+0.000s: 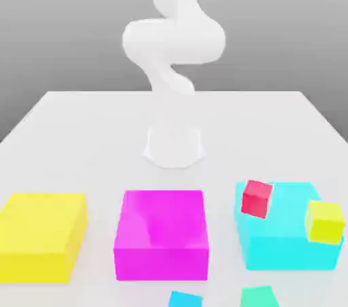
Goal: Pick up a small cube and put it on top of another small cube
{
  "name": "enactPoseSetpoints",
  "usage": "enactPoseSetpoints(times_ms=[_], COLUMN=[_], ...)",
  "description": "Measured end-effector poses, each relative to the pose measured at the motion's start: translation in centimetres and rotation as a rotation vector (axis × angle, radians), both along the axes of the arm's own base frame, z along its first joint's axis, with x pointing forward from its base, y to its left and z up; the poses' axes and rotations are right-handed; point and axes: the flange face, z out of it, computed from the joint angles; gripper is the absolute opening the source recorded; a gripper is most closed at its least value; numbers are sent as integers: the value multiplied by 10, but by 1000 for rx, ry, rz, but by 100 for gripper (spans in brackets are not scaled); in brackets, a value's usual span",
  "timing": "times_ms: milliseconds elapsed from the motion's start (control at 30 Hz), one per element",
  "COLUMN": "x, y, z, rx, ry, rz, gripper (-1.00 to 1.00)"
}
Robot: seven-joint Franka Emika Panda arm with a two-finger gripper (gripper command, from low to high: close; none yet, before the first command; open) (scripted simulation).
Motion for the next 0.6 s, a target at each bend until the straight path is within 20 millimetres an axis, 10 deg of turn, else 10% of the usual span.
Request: enactPoseSetpoints(times_ms=[300,600], x=[97,147], y=[37,78], z=[-129,-281], rx=[-37,-55], ry=[228,449], rz=[17,59], gripper=[0,0])
